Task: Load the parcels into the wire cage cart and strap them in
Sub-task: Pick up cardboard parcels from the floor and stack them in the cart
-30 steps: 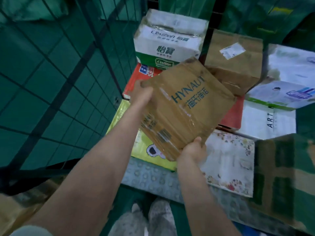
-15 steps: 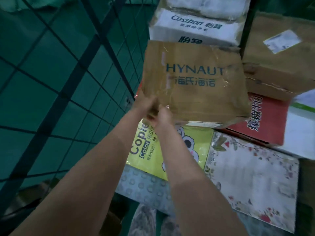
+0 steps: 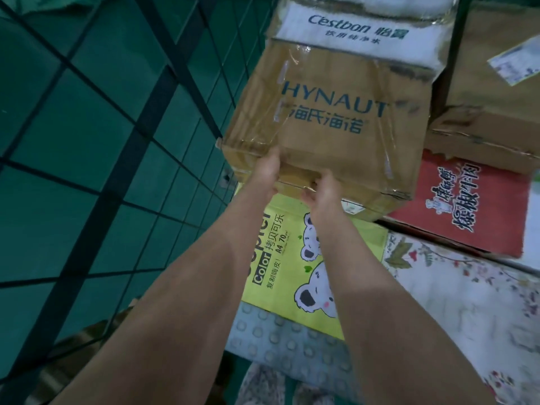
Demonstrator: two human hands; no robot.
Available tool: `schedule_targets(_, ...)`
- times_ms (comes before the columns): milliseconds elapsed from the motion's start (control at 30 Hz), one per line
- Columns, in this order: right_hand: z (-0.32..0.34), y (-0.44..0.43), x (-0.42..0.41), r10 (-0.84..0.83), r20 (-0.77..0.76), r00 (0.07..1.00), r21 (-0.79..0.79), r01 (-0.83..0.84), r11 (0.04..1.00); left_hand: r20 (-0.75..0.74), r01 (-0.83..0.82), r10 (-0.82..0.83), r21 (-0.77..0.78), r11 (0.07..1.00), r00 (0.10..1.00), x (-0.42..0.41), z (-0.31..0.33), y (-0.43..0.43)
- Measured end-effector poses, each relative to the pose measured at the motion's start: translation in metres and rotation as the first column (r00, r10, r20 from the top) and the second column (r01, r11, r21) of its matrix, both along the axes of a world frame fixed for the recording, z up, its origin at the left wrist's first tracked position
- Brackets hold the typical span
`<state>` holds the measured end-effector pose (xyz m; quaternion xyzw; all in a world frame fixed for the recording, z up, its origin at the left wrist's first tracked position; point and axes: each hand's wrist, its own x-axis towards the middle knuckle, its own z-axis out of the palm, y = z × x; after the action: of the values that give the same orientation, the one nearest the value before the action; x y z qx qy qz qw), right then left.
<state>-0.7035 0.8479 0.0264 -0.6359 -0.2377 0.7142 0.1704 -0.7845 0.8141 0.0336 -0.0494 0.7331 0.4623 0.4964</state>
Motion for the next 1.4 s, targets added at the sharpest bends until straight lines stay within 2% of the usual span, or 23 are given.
schedule_targets(100, -0.007, 0.01, 0.006, -0.012, 0.036, 0.999, 0.006, 0.012, 1.0, 0.003, -0.051, 0.051, 0.0, 0.999, 0.999, 0.009, -0.001, 0.005)
schedule_targets(233, -0.013, 0.015, 0.006, 0.053, 0.022, 0.998, 0.003, -0.053, 0.999, -0.01, -0.08, 0.08, -0.009, 0.997, 0.997, 0.01, 0.002, 0.01)
schedule_targets(333, -0.014, 0.018, 0.015, 0.188, -0.022, 0.982, -0.019, -0.189, 0.982, 0.003, -0.067, 0.067, -0.027, 0.997, 0.998, 0.008, 0.009, 0.004)
schedule_targets(433, 0.0, 0.013, 0.028, 0.335, 0.05, 0.941, -0.011, -0.334, 0.942, 0.02, -0.049, 0.051, -0.059, 0.997, 0.999, 0.012, 0.021, -0.008)
schedule_targets(567, 0.042, 0.012, 0.034, 0.273, 0.058, 0.96, 0.021, -0.275, 0.961, 0.027, -0.073, 0.073, -0.024, 0.997, 0.997, 0.034, 0.056, -0.02)
schedule_targets(767, 0.122, -0.002, 0.065, 0.382, 0.046, 0.923, 0.175, -0.384, 0.907, -0.137, -0.088, 0.096, 0.058, 0.994, 0.986, 0.071, 0.13, -0.05)
schedule_targets(900, 0.171, -0.025, 0.104, 0.451, 0.036, 0.892, 0.221, -0.448, 0.866, -0.166, -0.163, 0.179, 0.108, 0.981, 0.97, 0.107, 0.173, -0.088)
schedule_targets(1033, 0.203, -0.06, 0.143, 0.488, -0.047, 0.872, 0.225, -0.466, 0.855, -0.14, -0.231, 0.262, 0.203, 0.952, 0.955, 0.149, 0.206, -0.128)
schedule_targets(1167, 0.224, -0.094, 0.167, 0.595, -0.053, 0.802, 0.267, -0.563, 0.783, -0.143, -0.32, 0.354, 0.216, 0.922, 0.924, 0.182, 0.229, -0.174)
schedule_targets(1400, 0.239, -0.168, 0.179, 0.802, -0.026, 0.597, 0.253, -0.772, 0.583, -0.158, -0.506, 0.533, 0.183, 0.843, 0.831, 0.22, 0.241, -0.266)
